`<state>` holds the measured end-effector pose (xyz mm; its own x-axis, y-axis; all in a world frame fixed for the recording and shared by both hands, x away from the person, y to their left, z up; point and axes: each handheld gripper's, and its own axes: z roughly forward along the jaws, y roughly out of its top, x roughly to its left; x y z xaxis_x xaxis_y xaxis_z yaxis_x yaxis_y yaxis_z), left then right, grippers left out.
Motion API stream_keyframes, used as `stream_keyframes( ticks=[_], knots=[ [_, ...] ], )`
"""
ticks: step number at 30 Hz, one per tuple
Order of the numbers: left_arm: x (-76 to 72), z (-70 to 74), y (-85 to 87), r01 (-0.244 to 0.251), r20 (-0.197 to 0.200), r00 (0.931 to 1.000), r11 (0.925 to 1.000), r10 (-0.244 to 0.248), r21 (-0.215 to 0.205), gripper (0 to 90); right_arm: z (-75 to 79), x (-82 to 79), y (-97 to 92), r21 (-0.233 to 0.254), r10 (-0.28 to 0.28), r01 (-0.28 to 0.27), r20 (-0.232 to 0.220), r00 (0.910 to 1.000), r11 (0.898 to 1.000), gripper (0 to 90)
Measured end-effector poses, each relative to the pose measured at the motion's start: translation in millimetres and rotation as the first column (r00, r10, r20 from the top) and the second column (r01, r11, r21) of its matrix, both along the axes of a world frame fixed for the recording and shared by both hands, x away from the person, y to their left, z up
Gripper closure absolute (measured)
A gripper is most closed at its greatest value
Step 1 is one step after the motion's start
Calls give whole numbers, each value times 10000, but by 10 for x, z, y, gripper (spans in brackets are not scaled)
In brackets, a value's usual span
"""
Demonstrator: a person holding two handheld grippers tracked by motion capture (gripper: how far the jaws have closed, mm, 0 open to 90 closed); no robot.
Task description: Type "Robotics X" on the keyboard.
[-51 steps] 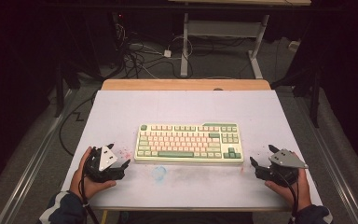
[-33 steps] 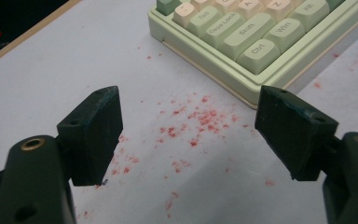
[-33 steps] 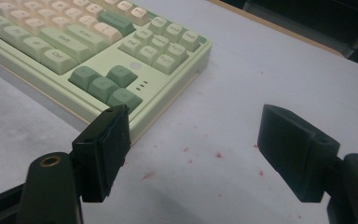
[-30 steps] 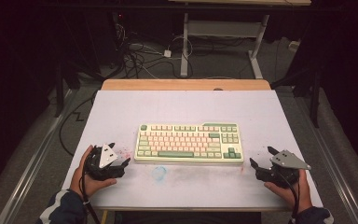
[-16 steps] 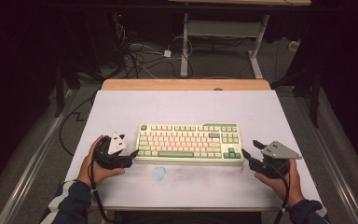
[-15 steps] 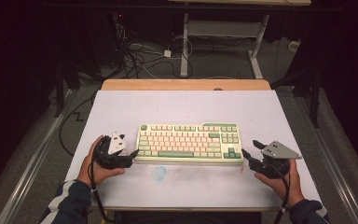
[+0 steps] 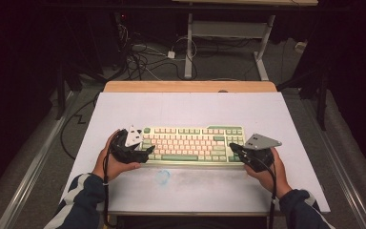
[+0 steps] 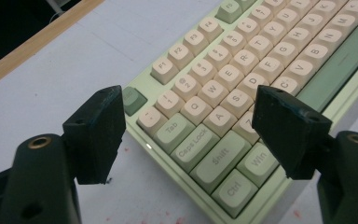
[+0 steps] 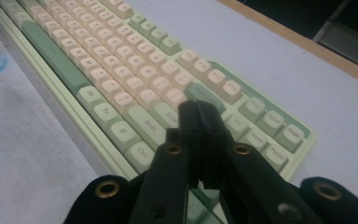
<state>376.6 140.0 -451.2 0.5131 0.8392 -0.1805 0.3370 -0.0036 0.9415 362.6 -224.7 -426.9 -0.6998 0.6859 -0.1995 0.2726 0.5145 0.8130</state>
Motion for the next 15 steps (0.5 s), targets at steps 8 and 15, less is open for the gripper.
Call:
stream_keyframes(
  ticks=[8,15],
  knots=[
    [50,13,-77,99,-129,9999,9999,-100,-55,292,-151,136,250,-473,489,-526,-749,9960,9975,900],
    [38,24,-60,185,-259,9995,9996,-190,-190,430,-203,147,290,-760,556,-623,-875,9946,9952,900]
  ],
)
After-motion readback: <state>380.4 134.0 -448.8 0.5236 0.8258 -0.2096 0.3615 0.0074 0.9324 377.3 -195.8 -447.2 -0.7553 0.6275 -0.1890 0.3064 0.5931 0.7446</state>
